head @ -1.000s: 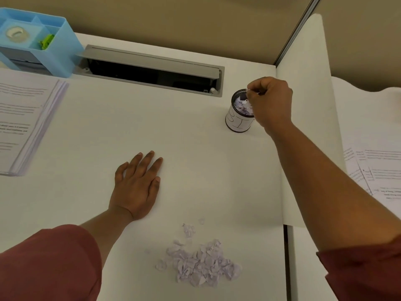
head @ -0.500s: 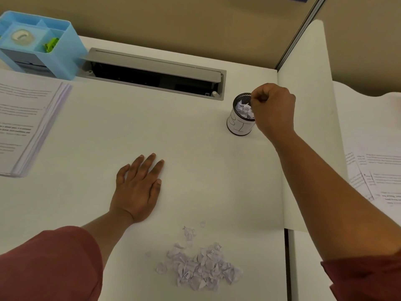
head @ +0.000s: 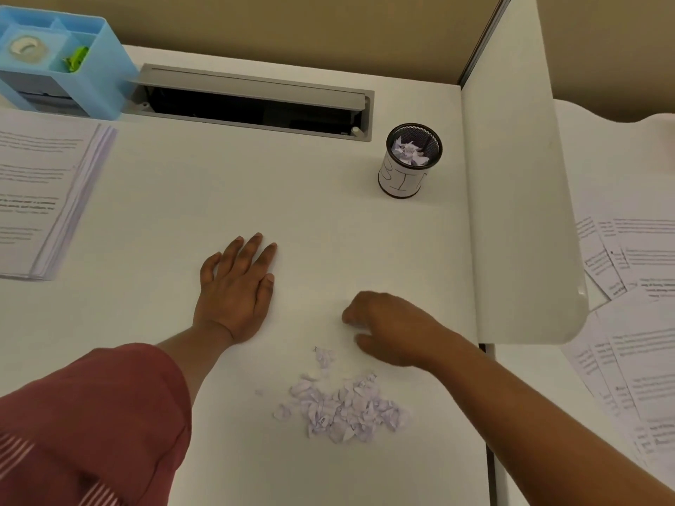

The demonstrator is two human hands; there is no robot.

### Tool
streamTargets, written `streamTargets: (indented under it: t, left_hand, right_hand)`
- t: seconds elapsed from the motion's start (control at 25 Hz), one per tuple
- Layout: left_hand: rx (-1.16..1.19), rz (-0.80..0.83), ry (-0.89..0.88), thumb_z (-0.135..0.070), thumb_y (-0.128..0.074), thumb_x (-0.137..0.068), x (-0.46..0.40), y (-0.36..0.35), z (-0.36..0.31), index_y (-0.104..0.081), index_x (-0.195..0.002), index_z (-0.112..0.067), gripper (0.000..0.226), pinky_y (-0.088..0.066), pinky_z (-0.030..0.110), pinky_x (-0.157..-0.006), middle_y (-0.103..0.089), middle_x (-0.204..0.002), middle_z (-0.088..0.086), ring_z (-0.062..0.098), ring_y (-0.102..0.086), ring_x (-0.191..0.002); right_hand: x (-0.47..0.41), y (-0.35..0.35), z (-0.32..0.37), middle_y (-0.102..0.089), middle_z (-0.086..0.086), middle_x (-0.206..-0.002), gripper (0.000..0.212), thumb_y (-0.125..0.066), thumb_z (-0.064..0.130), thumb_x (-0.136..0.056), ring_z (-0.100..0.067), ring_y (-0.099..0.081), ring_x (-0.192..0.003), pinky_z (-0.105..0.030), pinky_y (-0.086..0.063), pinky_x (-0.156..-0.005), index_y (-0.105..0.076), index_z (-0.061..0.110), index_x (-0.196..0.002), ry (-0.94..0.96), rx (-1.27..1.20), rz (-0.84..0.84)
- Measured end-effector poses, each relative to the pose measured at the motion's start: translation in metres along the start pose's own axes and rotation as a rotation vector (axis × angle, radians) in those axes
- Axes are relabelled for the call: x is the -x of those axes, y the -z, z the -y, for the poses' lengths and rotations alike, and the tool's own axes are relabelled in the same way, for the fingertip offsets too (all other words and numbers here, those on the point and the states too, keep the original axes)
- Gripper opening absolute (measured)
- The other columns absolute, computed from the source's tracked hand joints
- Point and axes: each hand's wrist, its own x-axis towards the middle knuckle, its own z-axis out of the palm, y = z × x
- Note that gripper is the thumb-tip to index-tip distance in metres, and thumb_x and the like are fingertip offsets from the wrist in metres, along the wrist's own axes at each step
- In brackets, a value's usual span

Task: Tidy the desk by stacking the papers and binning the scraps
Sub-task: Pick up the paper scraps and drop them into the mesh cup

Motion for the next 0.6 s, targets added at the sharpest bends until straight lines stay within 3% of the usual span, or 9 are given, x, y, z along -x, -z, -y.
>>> streamTargets:
  t: [0.12, 0.2, 0.28, 0.44, 0.52, 0.6]
  left_hand:
    - [0.003, -0.008, 0.0, -0.044, -0.022, -0.102, 0.0, 0.0, 0.0, -0.031, -0.157, -0.033, 0.057, -0.014, 0.046, -0.119, -0.024, -0.166, -0.006, 0.02, -0.018, -0.153]
    - [0.009, -0.004, 0.004, -0.044, -0.021, -0.102, 0.001, 0.0, 0.0, -0.03, -0.157, -0.034, 0.057, -0.013, 0.045, -0.12, -0.023, -0.167, -0.006, 0.02, -0.017, -0.154]
    - [0.017, -0.006, 0.005, -0.044, -0.021, -0.101, 0.0, 0.0, 0.0, -0.03, -0.157, -0.034, 0.057, -0.012, 0.045, -0.12, -0.022, -0.167, -0.006, 0.02, -0.016, -0.154]
    - [0.025, -0.009, 0.004, -0.045, -0.02, -0.101, 0.001, 0.001, 0.0, -0.03, -0.157, -0.034, 0.058, -0.012, 0.045, -0.12, -0.022, -0.167, -0.007, 0.019, -0.016, -0.154]
    - [0.022, -0.008, 0.003, -0.045, -0.02, -0.101, 0.0, 0.0, 0.001, -0.03, -0.157, -0.034, 0.058, -0.012, 0.045, -0.12, -0.022, -0.167, -0.007, 0.019, -0.015, -0.154]
    - [0.015, -0.007, 0.002, -0.045, -0.02, -0.101, 0.0, -0.001, 0.001, -0.029, -0.157, -0.034, 0.058, -0.012, 0.045, -0.12, -0.022, -0.167, -0.007, 0.019, -0.016, -0.154]
  right_hand:
    - [0.022, -0.008, 0.012, -0.051, 0.002, -0.124, 0.065, -0.078, 0.05, -0.081, -0.021, -0.056, -0.108, -0.037, -0.052, -0.086, -0.05, 0.024, -0.134, -0.062, 0.131, 0.136]
    - [0.032, -0.018, 0.018, -0.05, 0.002, -0.118, 0.074, -0.086, 0.048, -0.072, -0.022, -0.057, -0.102, -0.039, -0.054, -0.081, -0.046, 0.024, -0.13, -0.088, 0.147, 0.176]
    - [0.033, -0.035, 0.022, -0.051, -0.002, -0.113, 0.064, -0.085, 0.034, -0.077, -0.024, -0.059, -0.098, -0.041, -0.055, -0.077, -0.045, 0.02, -0.125, -0.069, 0.167, 0.161]
    - [0.02, -0.046, 0.017, -0.054, -0.002, -0.096, 0.013, -0.064, 0.019, -0.094, -0.024, -0.056, -0.084, -0.034, -0.046, -0.069, -0.051, 0.018, -0.095, -0.05, 0.052, -0.043]
    - [0.015, -0.049, 0.015, -0.052, -0.001, -0.093, 0.006, -0.054, 0.014, -0.096, -0.025, -0.056, -0.08, -0.036, -0.049, -0.068, -0.052, 0.015, -0.091, -0.041, 0.013, -0.169]
    - [0.014, -0.053, 0.02, -0.055, -0.003, -0.105, 0.017, -0.052, 0.016, -0.094, -0.026, -0.058, -0.089, -0.041, -0.055, -0.074, -0.06, 0.01, -0.109, -0.022, -0.013, -0.223]
